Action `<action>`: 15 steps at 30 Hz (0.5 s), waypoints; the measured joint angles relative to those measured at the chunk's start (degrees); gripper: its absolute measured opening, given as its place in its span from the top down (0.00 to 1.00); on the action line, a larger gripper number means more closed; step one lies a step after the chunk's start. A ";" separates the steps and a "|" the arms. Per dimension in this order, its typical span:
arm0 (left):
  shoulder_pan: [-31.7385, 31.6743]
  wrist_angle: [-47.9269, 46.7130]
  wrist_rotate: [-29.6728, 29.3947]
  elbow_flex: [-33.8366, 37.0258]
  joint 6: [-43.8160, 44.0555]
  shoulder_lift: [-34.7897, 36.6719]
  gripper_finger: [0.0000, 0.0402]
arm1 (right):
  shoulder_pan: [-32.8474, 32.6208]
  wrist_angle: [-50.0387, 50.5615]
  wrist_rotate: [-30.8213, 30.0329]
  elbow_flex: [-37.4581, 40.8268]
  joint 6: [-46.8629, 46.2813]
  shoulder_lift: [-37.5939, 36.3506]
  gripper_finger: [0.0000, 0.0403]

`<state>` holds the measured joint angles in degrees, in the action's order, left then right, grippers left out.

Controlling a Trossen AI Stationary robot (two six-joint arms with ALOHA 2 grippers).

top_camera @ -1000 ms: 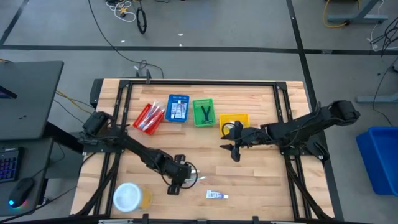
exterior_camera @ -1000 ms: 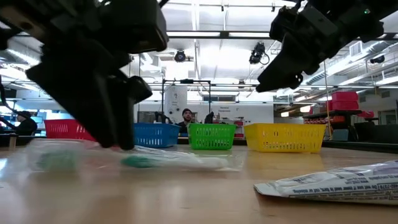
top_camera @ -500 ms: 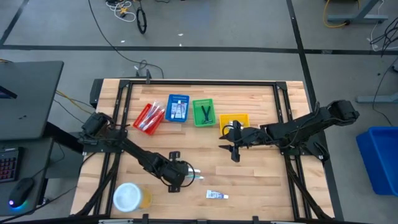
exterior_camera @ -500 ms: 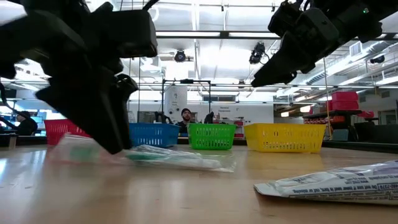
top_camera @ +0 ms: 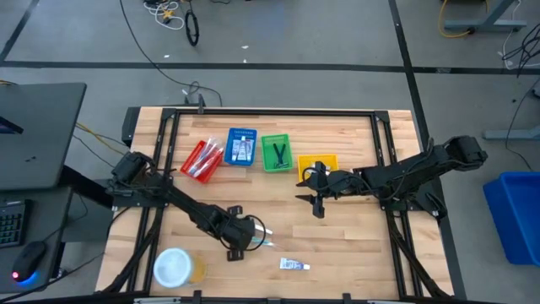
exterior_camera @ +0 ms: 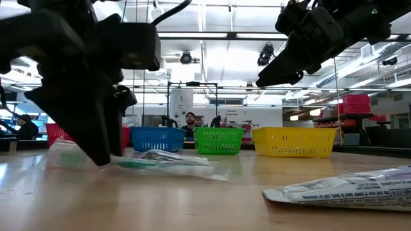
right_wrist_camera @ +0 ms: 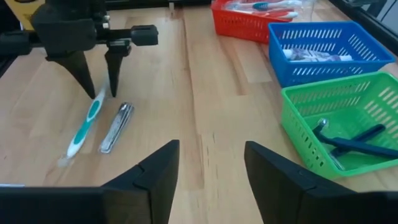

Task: Pick & Place Travel size toiletries
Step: Put the green toothbrush into the red bin

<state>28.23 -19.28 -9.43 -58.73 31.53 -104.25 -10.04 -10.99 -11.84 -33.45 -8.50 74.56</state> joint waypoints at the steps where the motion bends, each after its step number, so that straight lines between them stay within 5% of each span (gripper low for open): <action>1: 0.00 -0.75 -0.09 0.00 -0.33 0.00 0.62 | 0.00 -0.01 0.00 0.00 -0.10 0.00 0.53; 8: -0.04 -2.50 -0.22 0.73 -1.76 0.02 0.63 | 0.00 -0.02 0.03 0.00 -2.67 0.00 0.55; 15: -0.07 -2.15 -0.67 2.38 -1.52 0.33 0.80 | 0.00 -0.02 0.03 0.00 -4.45 0.00 0.53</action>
<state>28.16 -21.44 -10.10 -56.36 30.01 -103.92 -10.04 -11.00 -11.81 -33.45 -12.96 74.56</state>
